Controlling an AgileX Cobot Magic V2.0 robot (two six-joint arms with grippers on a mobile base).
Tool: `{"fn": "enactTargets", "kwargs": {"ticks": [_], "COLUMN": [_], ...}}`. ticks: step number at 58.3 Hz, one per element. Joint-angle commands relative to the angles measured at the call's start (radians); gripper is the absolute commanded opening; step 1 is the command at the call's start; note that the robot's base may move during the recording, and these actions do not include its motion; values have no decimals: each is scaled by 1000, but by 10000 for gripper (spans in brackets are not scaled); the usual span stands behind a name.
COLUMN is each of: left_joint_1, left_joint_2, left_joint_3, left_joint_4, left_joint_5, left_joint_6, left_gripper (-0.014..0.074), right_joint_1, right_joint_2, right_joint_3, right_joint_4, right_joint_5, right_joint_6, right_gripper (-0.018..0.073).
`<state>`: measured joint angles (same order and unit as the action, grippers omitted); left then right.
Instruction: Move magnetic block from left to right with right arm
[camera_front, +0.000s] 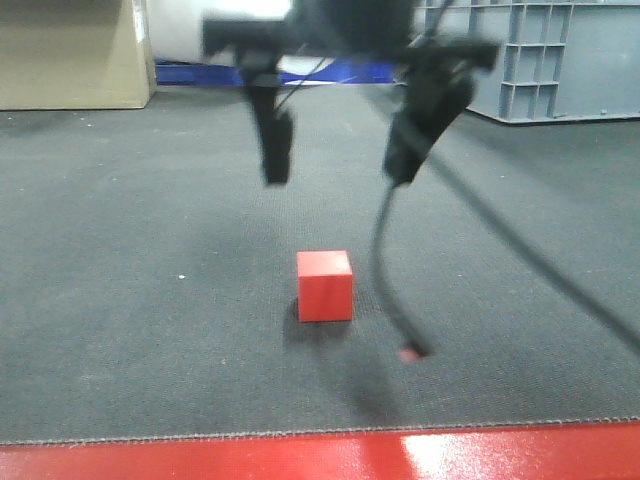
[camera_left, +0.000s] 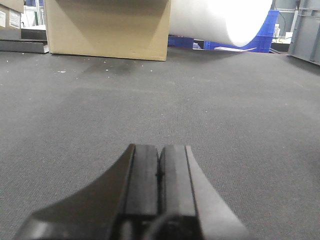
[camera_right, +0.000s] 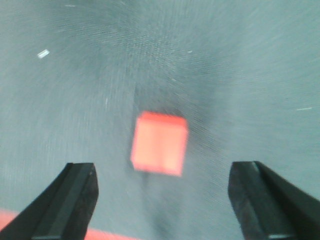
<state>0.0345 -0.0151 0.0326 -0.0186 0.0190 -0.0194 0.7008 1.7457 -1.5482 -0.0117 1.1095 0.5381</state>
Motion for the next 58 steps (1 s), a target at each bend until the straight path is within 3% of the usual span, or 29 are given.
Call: {"fn": "enactTargets", "kwargs": {"ticks": [1, 8, 14, 19, 26, 35, 42, 50, 58], "left_joint_1": [0, 0, 0, 0, 0, 0, 0, 0, 0], "left_joint_2": [-5, -5, -5, -5, -5, -5, -5, -5, -5], "left_joint_3": [7, 7, 7, 7, 7, 7, 7, 7, 7], "left_joint_4": [-3, -3, -3, -3, -3, -3, -3, -3, -3], "left_joint_5": [-78, -78, -78, -78, -78, -78, -78, -78, -78], "left_joint_6": [-2, -2, -2, -2, -2, -2, -2, -2, -2], "left_gripper": [-117, -117, -117, -117, -117, -117, -117, -117, -117], "right_joint_1": [-25, -68, -130, -206, -320, -486, -596, -652, -653], "right_joint_2": [-134, -261, -379, -469, -584, -730, -841, -946, -1039], "right_joint_3": [49, 201, 333, 438, 561, 680, 788, 896, 1005], "right_joint_4": [-22, -22, -22, -20, -5, -3, 2, 17, 17], "right_joint_5": [-83, -170, -222, -259, -311, -444, -604, -777, -930], "right_joint_6": [-62, -138, -233, -265, -265, -300, -446, -594, -634], "right_gripper": [631, 629, 540, 359, 36, 63, 51, 51, 51]}}
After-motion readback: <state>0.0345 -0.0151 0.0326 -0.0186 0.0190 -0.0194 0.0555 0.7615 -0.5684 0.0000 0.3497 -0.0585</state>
